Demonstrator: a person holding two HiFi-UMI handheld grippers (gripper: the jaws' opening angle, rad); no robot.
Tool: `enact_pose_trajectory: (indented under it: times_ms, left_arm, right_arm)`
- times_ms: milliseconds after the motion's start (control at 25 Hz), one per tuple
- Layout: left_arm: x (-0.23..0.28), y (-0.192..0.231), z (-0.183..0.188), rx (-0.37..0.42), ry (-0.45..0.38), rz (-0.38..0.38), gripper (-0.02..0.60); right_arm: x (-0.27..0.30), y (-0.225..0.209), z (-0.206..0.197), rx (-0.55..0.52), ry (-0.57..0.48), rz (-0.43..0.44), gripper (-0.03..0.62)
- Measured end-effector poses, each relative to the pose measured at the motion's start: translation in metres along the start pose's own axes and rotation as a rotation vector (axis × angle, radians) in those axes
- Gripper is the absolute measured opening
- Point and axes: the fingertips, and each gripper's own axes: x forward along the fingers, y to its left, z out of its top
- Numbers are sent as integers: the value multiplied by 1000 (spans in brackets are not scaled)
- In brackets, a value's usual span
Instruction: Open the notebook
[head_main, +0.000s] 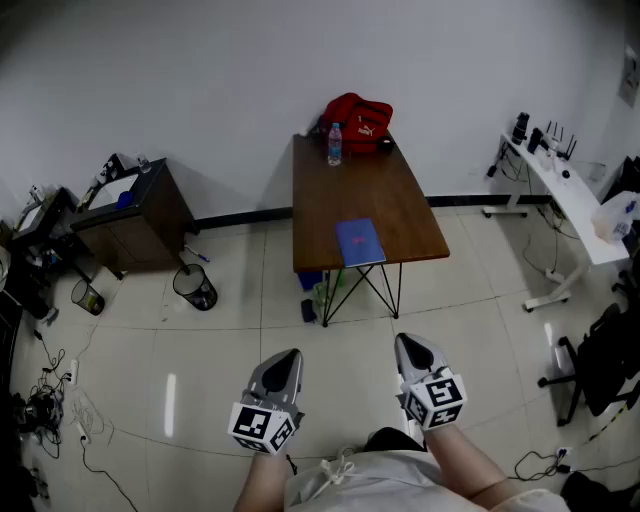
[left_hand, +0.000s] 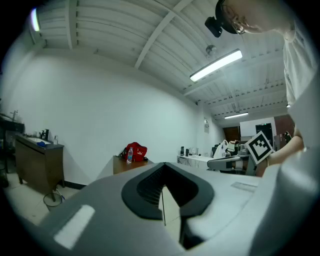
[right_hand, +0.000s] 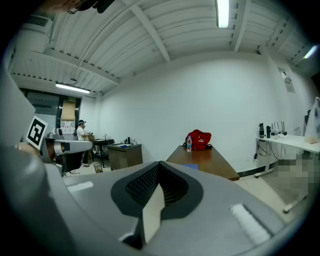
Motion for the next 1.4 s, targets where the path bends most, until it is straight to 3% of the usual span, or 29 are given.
enact_pose_trajectory:
  times_ms: [440,680,960,1200,1400]
  left_arm:
    - [59,56,-23,-33,39,24,5]
    - [141,95,-29,-51,65,29,5]
    - [248,146,-48,-78,133,30,5]
    - [311,178,-72,-111,208,15,5]
    - [342,192,-111,-168,272,29,6]
  right_arm:
    - [81,-27,-10,27,31,14,6]
    - [153,-82,-9,38,66,-9,6]
    - [252,-157,-19,56,176,-53,6]
    - [315,-202,-48,83,269,-85,6]
    - [349,-228,-98,126,375,-80,37]
